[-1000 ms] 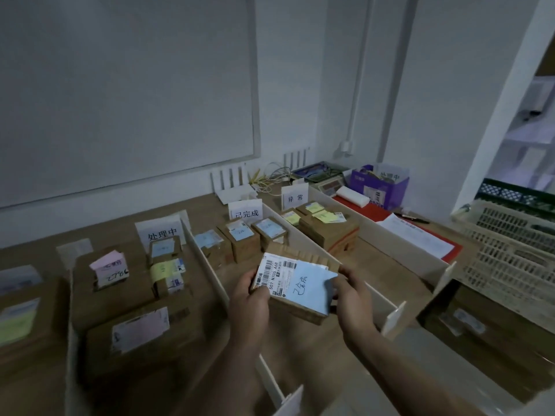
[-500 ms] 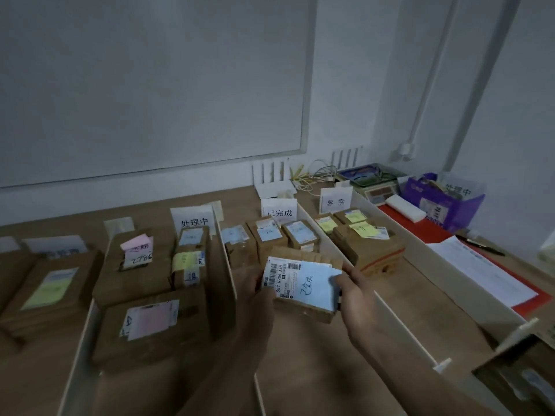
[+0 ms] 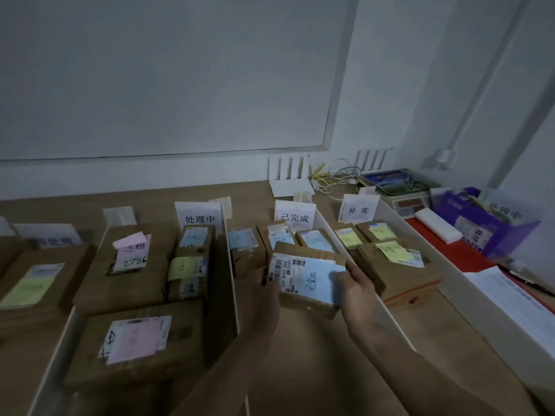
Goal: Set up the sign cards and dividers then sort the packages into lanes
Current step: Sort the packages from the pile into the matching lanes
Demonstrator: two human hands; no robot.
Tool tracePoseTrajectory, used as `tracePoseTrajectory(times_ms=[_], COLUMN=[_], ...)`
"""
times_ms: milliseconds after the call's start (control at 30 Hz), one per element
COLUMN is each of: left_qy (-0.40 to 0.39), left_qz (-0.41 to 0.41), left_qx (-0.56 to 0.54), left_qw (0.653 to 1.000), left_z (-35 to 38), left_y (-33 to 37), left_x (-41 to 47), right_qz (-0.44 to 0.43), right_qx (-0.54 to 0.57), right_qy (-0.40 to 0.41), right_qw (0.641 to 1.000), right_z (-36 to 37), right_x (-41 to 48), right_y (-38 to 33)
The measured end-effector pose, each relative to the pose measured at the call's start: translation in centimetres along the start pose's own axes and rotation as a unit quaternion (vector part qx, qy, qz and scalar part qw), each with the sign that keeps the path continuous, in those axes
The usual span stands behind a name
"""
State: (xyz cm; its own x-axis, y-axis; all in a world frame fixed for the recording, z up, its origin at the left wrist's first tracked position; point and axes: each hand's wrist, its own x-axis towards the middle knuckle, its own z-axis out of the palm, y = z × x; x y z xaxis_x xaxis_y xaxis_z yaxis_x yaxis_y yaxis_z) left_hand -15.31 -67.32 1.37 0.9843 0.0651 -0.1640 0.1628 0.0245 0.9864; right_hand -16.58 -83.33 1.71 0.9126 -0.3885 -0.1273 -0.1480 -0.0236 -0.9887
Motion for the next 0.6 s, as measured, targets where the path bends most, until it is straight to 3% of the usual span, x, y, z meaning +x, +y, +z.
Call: tracePoseTrajectory(times_ms=[133, 433, 600], left_qy=[0.036, 0.114, 0.115], left_qz=[-0.007, -0.021, -0.056], left_qx=[0.036, 0.075, 0.086], left_qw=[0.999, 0.99, 0.988], left_z=[0.2, 3.5, 5.0], left_y=[-0.1, -1.3, -2.8], left_x=[3.1, 9.0, 11.8], right_qz=[0.003, 0.004, 0.025], right_qx=[-0.027, -0.027, -0.057], right_qy=[-0.062, -0.084, -0.103], right_qw=[0.998, 0.996, 0.993], right_z=[0.9, 2.1, 2.6], right_x=[3.4, 11.8, 16.3], right_y=[0.4, 1.9, 4.0])
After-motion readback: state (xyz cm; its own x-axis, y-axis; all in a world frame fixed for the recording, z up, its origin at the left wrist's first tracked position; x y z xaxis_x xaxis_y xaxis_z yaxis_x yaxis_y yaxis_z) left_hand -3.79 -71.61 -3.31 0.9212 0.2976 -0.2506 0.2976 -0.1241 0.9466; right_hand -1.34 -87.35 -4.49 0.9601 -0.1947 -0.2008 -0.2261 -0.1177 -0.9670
